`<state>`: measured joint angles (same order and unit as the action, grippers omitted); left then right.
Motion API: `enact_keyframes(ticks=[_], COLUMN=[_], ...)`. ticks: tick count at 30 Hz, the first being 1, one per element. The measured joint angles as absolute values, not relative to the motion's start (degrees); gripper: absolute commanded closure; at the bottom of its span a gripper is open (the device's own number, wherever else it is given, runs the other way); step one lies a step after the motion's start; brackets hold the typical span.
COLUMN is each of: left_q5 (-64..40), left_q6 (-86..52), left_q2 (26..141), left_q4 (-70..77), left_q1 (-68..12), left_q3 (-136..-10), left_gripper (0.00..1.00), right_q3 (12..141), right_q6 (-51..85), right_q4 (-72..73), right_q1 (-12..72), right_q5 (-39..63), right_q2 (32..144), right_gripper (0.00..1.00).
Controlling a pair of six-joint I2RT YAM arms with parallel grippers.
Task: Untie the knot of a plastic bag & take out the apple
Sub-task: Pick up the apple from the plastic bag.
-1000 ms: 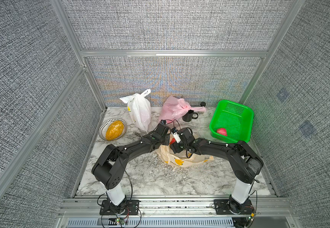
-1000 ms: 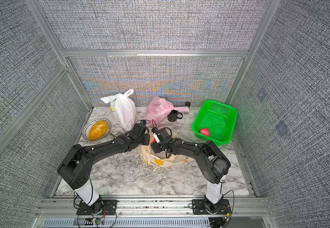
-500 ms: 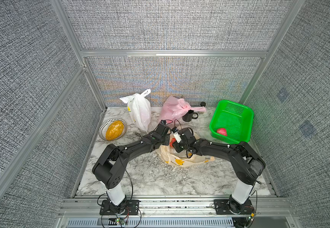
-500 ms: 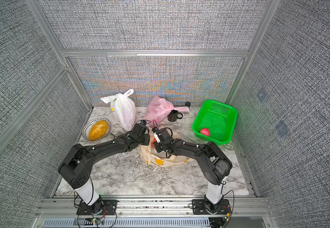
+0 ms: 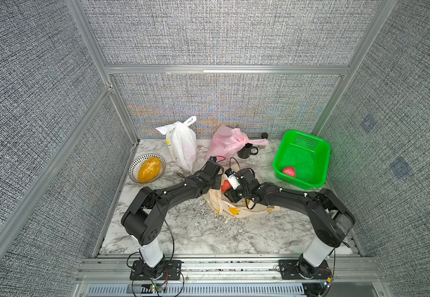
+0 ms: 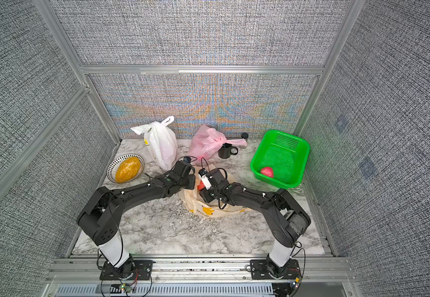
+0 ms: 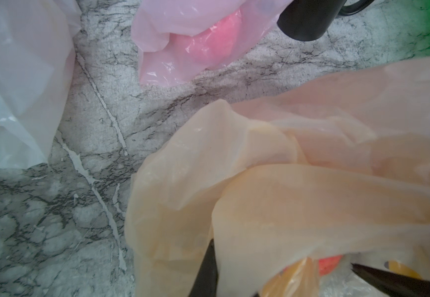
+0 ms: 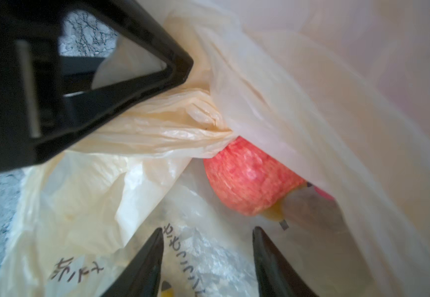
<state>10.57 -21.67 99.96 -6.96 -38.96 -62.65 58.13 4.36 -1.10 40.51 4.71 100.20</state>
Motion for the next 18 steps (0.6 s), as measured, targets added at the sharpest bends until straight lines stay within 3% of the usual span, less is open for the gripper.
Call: enact_keyframes(ticks=[8, 15, 18], left_q5=[10.6, 10.6, 10.6], left_q6=[-21.7, -21.7, -21.7], left_q2=[99.6, 99.6, 99.6], left_q4=[-7.0, -7.0, -7.1], left_q1=[-39.0, -39.0, -39.0], left_q3=[-62.5, -62.4, -62.4], left_gripper=[0.85, 0.85, 0.85], right_q3=[63.2, 63.4, 62.7], right_q6=[4.3, 5.3, 5.7], right_q4=[1.3, 5.6, 7.5], right_q1=[39.5, 39.1, 38.8], right_q5=[0.1, -1.4, -2.1], right_q2=[107.0, 109.6, 109.8], right_gripper=[0.18, 0.16, 0.21])
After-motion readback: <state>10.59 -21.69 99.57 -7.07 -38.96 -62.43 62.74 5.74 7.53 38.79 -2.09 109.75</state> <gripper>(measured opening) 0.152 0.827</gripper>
